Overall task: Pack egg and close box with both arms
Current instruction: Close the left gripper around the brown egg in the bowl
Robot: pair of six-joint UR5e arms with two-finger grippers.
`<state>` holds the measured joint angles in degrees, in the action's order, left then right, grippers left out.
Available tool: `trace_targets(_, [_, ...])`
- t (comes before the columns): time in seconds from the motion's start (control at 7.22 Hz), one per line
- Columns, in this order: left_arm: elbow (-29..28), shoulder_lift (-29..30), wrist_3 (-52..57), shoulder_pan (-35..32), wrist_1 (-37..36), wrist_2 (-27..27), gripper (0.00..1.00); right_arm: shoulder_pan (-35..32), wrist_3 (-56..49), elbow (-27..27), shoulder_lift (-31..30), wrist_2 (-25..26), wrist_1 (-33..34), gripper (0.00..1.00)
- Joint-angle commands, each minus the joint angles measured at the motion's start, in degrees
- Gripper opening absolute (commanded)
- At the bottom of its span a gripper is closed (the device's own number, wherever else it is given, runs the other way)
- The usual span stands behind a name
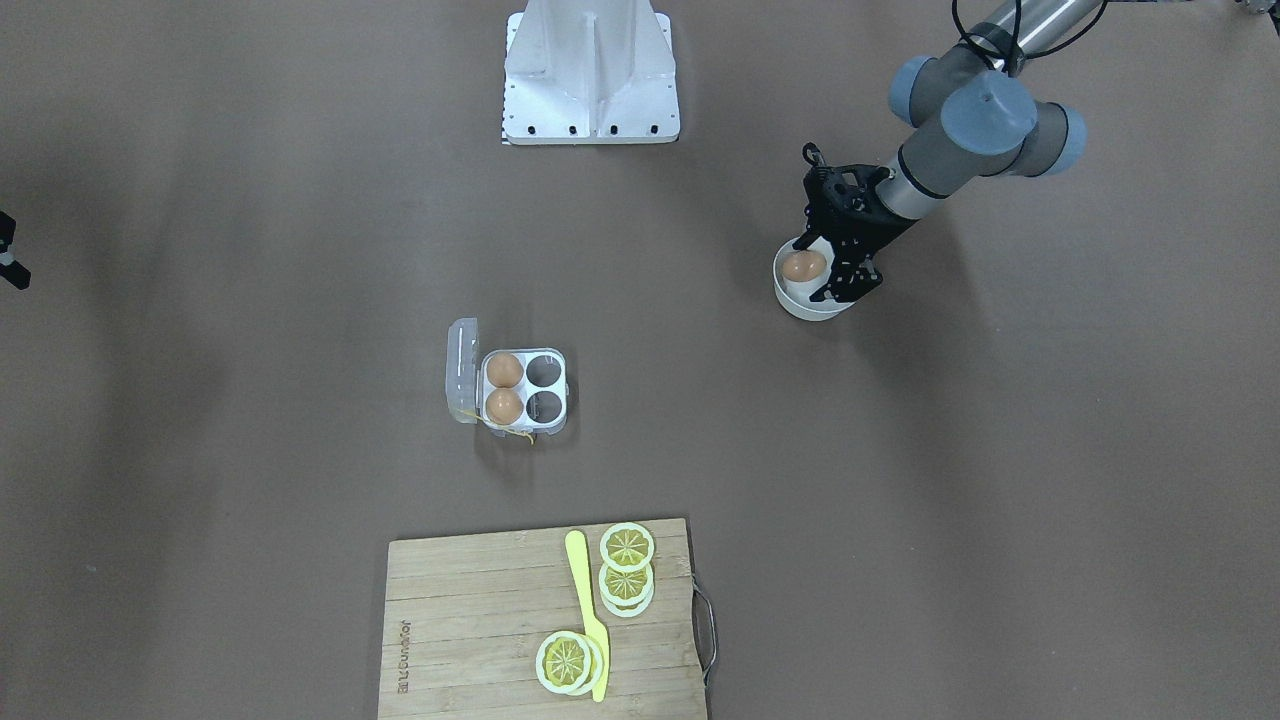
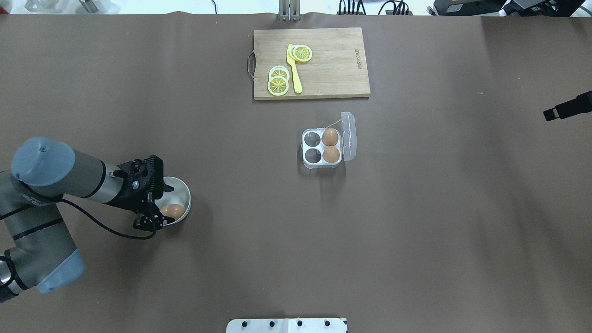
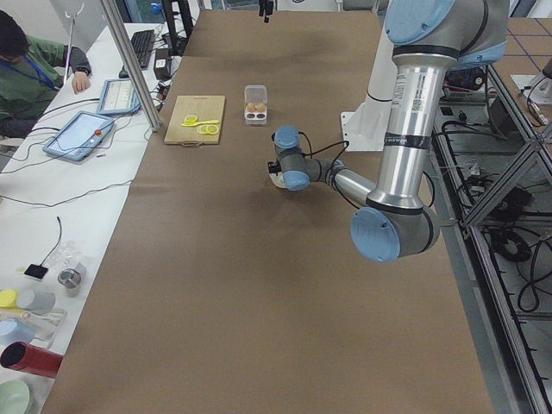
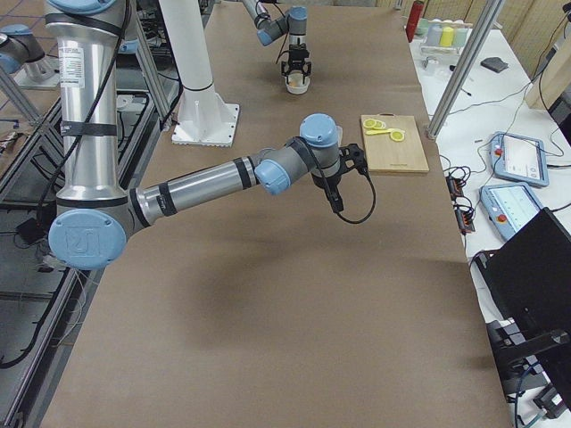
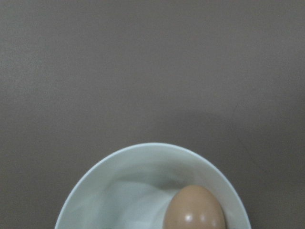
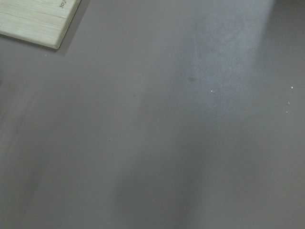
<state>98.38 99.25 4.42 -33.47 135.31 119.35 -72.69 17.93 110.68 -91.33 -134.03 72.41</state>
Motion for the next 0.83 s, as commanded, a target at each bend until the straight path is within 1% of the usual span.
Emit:
trace_targets(0.0, [0.0, 0.6, -1.4, 1.7, 0.6, -2.1, 0.84, 0.0, 0.0, 0.0, -0.2, 0.0, 0.0, 1.00])
trace_targets(0.14, [-0.1, 0.5, -1.4, 1.7, 0.6, -2.2, 0.82, 0.0, 0.0, 0.1, -0.3, 0.0, 0.0, 1.00])
trace_targets(0.69, [-0.1, -0.4, -1.3, 1.6, 1.3, -2.1, 0.82, 0.0, 0.0, 0.1, -0.3, 0.0, -0.1, 1.00])
